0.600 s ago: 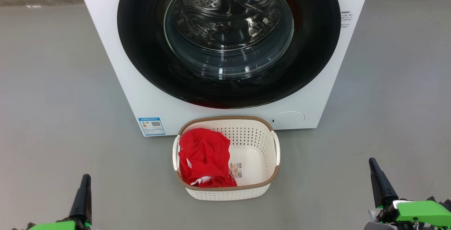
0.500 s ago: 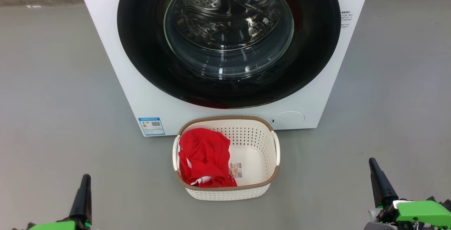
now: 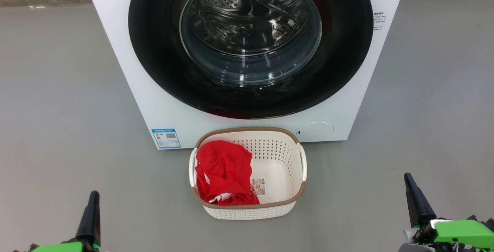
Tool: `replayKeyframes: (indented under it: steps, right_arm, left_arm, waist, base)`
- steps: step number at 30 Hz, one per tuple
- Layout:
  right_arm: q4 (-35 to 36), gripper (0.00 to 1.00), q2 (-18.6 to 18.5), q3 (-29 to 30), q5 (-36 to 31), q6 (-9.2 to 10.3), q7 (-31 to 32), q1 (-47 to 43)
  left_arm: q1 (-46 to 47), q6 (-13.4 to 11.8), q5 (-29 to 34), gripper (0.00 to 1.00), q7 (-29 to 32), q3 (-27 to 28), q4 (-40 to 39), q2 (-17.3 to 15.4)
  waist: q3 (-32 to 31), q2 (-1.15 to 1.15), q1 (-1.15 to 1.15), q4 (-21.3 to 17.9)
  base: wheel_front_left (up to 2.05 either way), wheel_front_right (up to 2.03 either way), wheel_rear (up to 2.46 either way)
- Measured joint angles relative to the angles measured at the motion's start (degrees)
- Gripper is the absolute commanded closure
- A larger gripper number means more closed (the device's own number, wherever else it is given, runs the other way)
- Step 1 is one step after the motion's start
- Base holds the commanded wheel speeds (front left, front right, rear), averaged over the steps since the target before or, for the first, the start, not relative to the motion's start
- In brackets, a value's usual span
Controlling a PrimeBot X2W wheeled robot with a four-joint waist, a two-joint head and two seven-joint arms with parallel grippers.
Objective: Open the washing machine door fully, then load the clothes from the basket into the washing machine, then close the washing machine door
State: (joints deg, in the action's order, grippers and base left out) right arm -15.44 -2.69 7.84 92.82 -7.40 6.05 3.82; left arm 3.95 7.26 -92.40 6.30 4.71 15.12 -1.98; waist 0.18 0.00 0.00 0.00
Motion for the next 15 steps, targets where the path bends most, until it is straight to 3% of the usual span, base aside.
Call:
replayKeyframes:
  steps: [11, 12, 15]
  right_arm:
    - [0.0, 1.0, 0.0, 0.0, 0.0, 0.0, 0.0, 0.0]
    - [-0.25, 0.0, 0.01, 0.0, 0.03, 0.0, -0.04, -0.05]
    - [-2.24, 0.0, 0.4, -0.02, 0.05, 0.0, -0.08, -1.24]
  left_arm:
    - [0.0, 0.0, 0.0, 1.0, 0.0, 0.0, 0.0, 0.0]
    - [-0.07, 0.0, -0.01, 0.0, 0.0, -0.04, 0.22, 0.05]
    - [-1.43, 0.0, -0.01, 0.0, 0.0, -0.3, 2.03, 0.83]
  waist:
    - [0.0, 0.0, 0.0, 0.0]
    - [0.0, 0.0, 0.0, 0.0]
    - [0.0, 0.0, 0.0, 0.0]
  base:
    - [0.0, 0.0, 0.0]
    - [0.0, 0.0, 0.0]
    - [0.0, 0.0, 0.0]
